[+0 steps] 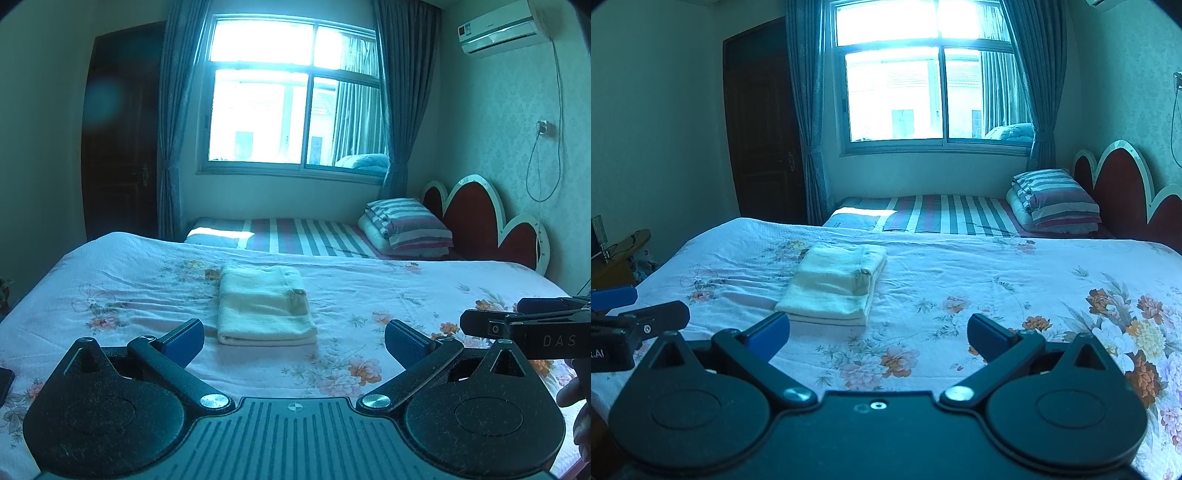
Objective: Fold small clothes
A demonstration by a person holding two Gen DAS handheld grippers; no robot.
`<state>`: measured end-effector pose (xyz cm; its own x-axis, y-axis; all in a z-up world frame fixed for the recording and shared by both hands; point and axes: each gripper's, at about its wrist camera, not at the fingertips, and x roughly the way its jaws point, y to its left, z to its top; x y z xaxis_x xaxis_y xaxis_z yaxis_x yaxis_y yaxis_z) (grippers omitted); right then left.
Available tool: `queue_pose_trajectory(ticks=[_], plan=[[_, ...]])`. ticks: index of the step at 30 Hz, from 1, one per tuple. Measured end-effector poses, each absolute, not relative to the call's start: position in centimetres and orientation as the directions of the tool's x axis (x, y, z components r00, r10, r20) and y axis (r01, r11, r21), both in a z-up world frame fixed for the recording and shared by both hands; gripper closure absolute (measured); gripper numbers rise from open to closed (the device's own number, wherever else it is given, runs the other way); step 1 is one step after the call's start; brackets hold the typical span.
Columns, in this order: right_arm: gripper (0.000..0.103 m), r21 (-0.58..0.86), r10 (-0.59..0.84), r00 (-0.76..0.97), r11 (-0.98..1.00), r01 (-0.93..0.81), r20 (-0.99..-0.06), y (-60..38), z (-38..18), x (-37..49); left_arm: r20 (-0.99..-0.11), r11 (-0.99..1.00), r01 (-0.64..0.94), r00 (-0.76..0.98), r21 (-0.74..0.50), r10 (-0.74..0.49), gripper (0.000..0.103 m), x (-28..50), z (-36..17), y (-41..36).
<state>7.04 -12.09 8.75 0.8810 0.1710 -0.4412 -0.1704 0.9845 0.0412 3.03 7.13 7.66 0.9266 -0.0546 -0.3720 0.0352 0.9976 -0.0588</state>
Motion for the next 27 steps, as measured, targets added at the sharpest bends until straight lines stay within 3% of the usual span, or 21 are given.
queue_pose_trajectory(ticks=[27], plan=[[0.000,0.034,0.185,0.883,0.981,-0.189,-0.431,-11.79,9.21,6.80,-0.332,0.995,0.042,0.941,-0.095,-0.071,0.000,2.63,7.68,7.91]])
